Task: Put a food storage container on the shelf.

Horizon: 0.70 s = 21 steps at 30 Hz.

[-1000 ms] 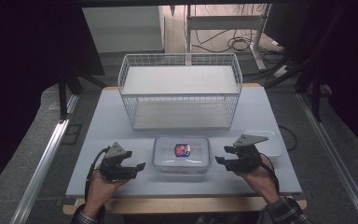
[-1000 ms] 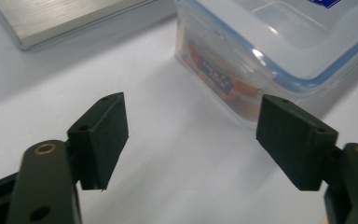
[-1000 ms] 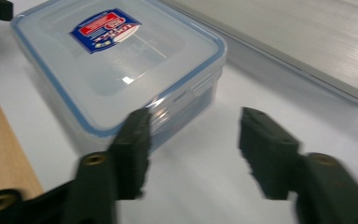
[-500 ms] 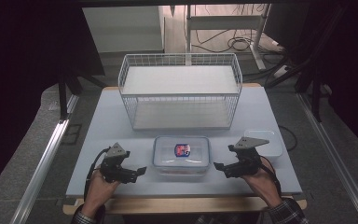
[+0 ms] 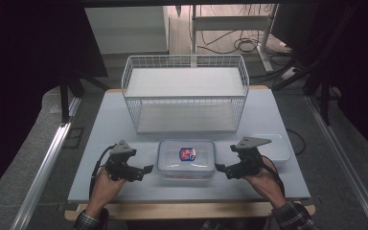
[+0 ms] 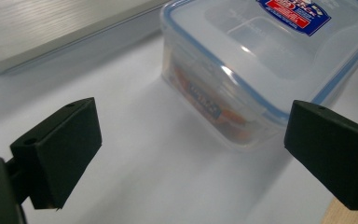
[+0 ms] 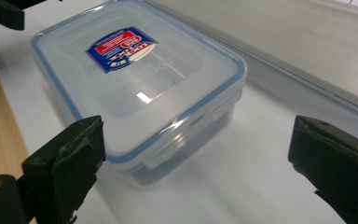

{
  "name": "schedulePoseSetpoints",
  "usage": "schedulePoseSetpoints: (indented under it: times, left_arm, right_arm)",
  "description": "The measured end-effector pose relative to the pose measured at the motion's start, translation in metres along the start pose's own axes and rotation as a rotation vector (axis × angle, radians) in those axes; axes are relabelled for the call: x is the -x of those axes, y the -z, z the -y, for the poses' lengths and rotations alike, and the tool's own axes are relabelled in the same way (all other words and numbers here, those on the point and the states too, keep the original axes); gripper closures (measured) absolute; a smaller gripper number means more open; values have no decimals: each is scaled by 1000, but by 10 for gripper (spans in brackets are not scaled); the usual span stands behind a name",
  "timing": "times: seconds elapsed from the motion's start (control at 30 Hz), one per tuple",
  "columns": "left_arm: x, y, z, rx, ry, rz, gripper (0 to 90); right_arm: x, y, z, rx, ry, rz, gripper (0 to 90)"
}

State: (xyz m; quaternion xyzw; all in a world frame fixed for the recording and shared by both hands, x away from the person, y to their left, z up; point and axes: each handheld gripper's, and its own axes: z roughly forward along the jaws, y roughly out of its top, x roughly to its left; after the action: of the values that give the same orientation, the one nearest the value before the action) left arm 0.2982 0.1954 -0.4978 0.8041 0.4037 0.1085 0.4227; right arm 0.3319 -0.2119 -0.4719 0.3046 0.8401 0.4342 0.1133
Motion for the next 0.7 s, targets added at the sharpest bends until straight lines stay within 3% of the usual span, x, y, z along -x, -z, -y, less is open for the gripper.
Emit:
schedulePoseSetpoints:
  times: [0.13,0.37,0.7]
  left_arm:
    - [0,-6,-8,3,-6,61,32]
    - [4,-19,-23,-35,-59,64,76]
    - [-3,-38,-38,-25,-42,104,79]
  right_arm:
    - [0,-4,-5,-11,-26,-4,25]
    - [-1,-14,-14,-52,-21,-13,60]
    - [0,-34,-27,-73,-20,-39,89]
